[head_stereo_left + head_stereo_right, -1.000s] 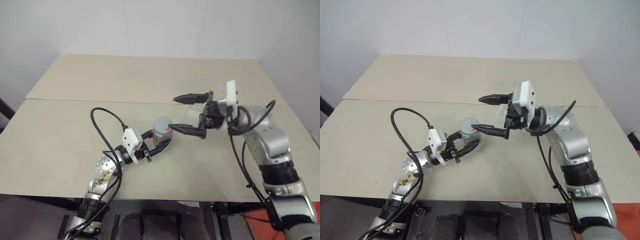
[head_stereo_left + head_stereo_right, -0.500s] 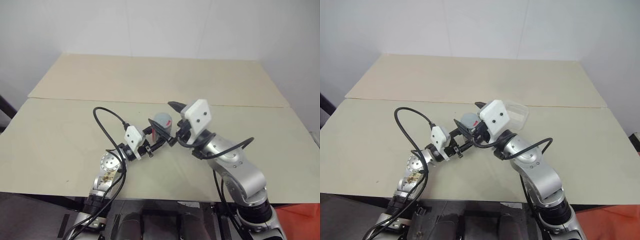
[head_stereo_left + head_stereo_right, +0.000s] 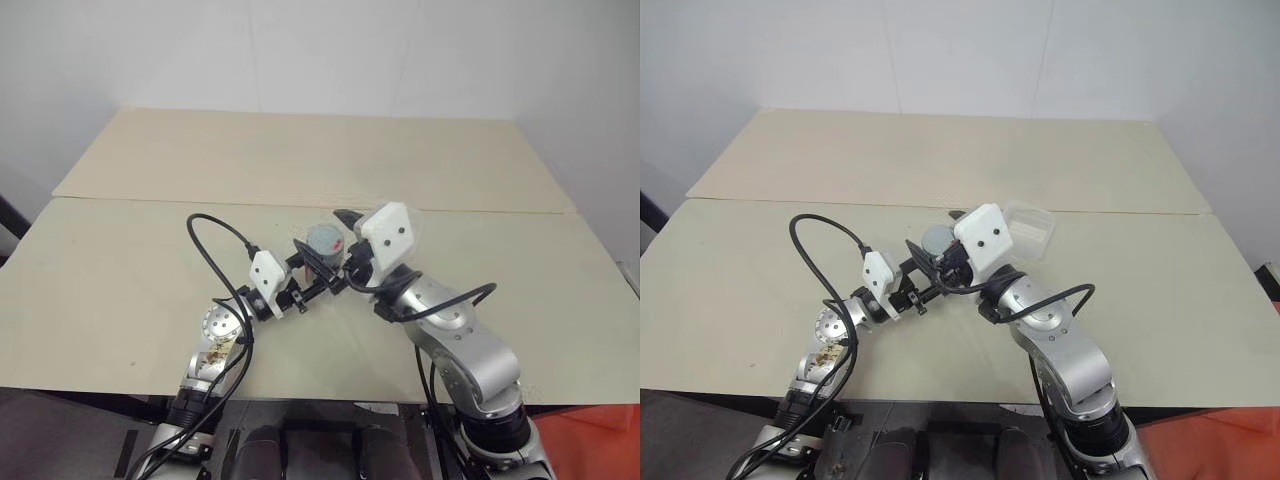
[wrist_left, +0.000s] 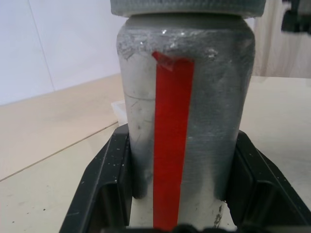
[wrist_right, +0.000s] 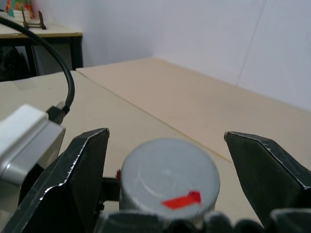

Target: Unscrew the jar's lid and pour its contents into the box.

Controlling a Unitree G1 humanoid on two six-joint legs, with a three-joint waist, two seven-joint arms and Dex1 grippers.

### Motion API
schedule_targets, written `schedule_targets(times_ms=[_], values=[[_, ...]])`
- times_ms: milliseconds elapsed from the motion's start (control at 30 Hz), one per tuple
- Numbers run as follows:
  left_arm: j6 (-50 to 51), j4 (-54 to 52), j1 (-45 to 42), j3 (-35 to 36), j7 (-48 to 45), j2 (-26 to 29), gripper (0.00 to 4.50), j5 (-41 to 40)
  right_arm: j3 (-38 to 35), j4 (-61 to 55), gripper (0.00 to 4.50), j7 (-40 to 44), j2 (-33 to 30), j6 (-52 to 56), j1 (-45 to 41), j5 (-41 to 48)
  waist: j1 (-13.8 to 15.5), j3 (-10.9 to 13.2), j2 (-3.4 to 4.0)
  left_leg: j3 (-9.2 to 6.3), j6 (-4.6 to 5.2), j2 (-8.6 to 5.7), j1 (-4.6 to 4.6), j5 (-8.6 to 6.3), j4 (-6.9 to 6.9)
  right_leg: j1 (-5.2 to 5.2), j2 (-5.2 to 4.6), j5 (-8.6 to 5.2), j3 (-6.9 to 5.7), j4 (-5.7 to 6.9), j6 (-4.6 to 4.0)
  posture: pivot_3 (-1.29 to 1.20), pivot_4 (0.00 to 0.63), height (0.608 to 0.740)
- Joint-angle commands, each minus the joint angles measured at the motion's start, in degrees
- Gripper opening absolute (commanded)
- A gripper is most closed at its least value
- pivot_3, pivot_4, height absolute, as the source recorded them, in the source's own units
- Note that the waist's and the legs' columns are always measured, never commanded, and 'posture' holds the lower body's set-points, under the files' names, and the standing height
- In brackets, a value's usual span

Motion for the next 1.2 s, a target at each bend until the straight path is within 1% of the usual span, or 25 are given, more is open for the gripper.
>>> schedule_targets(times_ms=[33,333,433,533,767,867,967,1100,1200], values=[[-2.0,-1.3,-1.1,0.4,0.5,-0.3,2.09,0.1,-0.9,-1.4,4.43,-0.1,0.7,0.5,-0.1,0.4,-0.1,0.0,0.0,0.0,0.0,0.0,0.0,0.0,0.0,0.0,0.0,0.0,0.0,0.0,0.0,0.0,0.15,0.74],[-2.0,-1.3,-0.9,0.0,0.4,-0.5,2.09,-0.1,-1.1,-1.0,4.43,-0.7,1.9,0.2,0.8,-0.4,-0.3,0.0,0.0,-0.01,0.0,0.0,0.0,0.0,-0.01,0.0,0.0,0.0,0.0,0.0,0.0,0.0,0.15,0.74],[-1.7,-1.3,-1.0,0.0,0.2,-0.4,2.09,-0.3,-1.4,-0.9,3.81,-1.1,2.5,0.2,0.8,-0.6,-0.4,0.0,0.0,-0.01,0.0,0.0,0.0,0.0,-0.01,0.0,0.0,0.0,0.0,0.0,0.0,0.0,0.15,0.74],[-1.6,-1.0,-1.0,-0.1,0.0,-0.3,2.09,-0.3,-1.4,-1.0,2.81,-1.2,2.6,-0.1,1.1,-1.2,-0.5,0.0,0.0,-0.01,0.0,0.0,0.0,0.0,-0.01,0.0,0.01,0.0,0.0,0.0,0.0,0.0,0.15,0.74],[-1.9,-0.7,-0.8,-0.4,-0.9,0.2,2.09,-0.3,-1.7,-0.5,2.78,-0.1,2.3,-0.7,1.4,-0.8,-0.5,0.0,0.0,-0.02,0.0,0.01,0.0,0.0,-0.01,-0.01,0.01,0.0,-0.01,0.0,0.01,0.0,0.15,0.74],[-1.8,-1.4,-0.6,-0.4,-2.2,0.6,2.09,-1.2,-2.6,0.7,2.78,4.3,0.7,-3.0,1.3,1.5,-0.5,0.0,0.0,-0.01,0.0,0.01,0.0,0.0,-0.01,0.0,0.01,0.0,0.0,-0.01,0.01,0.0,0.15,0.74],[-1.3,-2.3,-0.3,-0.2,-4.1,1.2,2.09,-2.7,-4.6,3.2,2.78,10.6,-1.7,-6.1,0.7,4.8,-0.5,0.0,0.0,-0.01,0.0,0.0,0.0,0.0,-0.01,0.02,0.0,0.0,-0.01,-0.03,0.01,0.0,0.15,0.74],[-0.6,-3.9,0.3,-0.2,-6.7,2.1,2.09,-4.7,-7.6,9.2,2.78,22.4,-5.5,-9.3,-3.0,10.9,-0.6,0.0,0.0,-0.02,0.0,0.02,0.0,0.0,-0.01,0.02,0.01,0.0,-0.01,-0.03,0.01,0.0,0.15,0.74],[0.0,-5.2,0.8,-0.3,-8.0,2.5,2.09,-5.8,-7.9,16.6,2.78,33.3,-9.4,-12.4,-7.8,13.4,-0.7,0.0,0.0,-0.02,0.0,0.04,0.01,0.0,-0.02,0.01,0.04,0.0,0.0,-0.02,0.0,0.0,0.15,0.74]])
